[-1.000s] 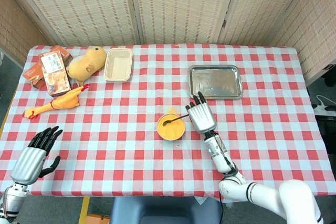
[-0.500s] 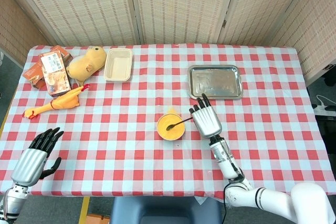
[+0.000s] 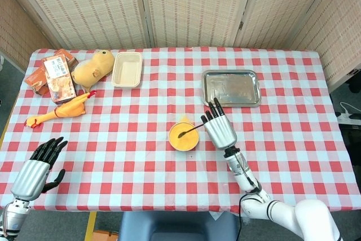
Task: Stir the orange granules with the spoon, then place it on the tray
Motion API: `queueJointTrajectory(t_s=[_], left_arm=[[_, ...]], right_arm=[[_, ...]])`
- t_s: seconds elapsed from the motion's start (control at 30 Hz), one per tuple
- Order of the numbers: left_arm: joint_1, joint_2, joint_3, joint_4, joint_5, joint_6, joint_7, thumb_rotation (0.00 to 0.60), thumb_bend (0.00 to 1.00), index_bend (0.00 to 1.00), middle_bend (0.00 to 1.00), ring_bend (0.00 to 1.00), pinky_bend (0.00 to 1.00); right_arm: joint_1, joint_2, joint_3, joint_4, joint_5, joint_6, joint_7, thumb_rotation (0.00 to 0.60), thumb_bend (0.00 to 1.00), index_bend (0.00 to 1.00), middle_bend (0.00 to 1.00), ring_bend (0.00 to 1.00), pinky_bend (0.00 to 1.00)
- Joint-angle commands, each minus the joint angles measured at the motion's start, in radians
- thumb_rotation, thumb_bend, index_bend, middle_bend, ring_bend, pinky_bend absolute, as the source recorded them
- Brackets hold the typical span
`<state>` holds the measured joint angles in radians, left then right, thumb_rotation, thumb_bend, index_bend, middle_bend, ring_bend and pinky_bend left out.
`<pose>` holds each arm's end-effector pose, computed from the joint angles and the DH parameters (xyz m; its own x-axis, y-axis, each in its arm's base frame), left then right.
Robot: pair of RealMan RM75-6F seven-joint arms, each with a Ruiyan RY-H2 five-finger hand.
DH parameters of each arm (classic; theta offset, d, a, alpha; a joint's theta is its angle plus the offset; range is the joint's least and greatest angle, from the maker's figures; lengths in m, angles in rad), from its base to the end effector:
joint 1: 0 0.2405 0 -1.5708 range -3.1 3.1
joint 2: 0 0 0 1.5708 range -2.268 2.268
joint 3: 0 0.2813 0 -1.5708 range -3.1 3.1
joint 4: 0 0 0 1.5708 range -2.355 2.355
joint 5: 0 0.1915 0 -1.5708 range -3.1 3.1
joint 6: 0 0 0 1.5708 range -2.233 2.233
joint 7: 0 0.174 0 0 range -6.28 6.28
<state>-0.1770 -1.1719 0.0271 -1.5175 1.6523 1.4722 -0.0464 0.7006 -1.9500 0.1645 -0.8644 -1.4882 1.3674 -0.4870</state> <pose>-0.3048 0.2240 0.1517 0.4152 0.0565 0.9080 0.8890 -0.2372 -0.3917 -0.1489 -0.3797 -0.0459 0.6301 0.3302 0.7028 -0.6122 -0.3455 0.7112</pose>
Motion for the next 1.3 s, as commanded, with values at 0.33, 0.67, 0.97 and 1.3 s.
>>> queueJointTrajectory(t_s=[0.33, 0.67, 0.97, 1.3], left_arm=[[-0.007, -0.005, -0.005, 0.005, -0.019, -0.023, 0.005, 0.600, 0.46, 0.00, 0.00, 0.00, 0.13], [-0.018, -0.015, -0.015, 0.007, -0.050, -0.055, 0.024, 0.600, 0.46, 0.00, 0.00, 0.00, 0.13], [-0.023, -0.015, -0.022, 0.009, -0.067, -0.066, 0.018, 0.600, 0.45, 0.00, 0.01, 0.00, 0.13], [-0.023, -0.014, -0.021, 0.008, -0.068, -0.067, 0.016, 0.600, 0.46, 0.00, 0.01, 0.00, 0.13]], right_arm=[[0.094, -0.030, 0.244, 0.188, 0.241, -0.184, 0.076, 0.600, 0.40, 1.00, 0.52, 0.22, 0.16], [0.238, -0.102, 0.393, 0.526, 0.446, -0.455, 0.130, 0.600, 0.40, 1.00, 0.52, 0.22, 0.17], [0.289, -0.126, 0.403, 0.655, 0.491, -0.615, 0.160, 0.600, 0.39, 0.39, 0.37, 0.15, 0.17], [0.308, -0.104, 0.413, 0.659, 0.523, -0.641, 0.124, 0.600, 0.23, 0.00, 0.02, 0.00, 0.13]])
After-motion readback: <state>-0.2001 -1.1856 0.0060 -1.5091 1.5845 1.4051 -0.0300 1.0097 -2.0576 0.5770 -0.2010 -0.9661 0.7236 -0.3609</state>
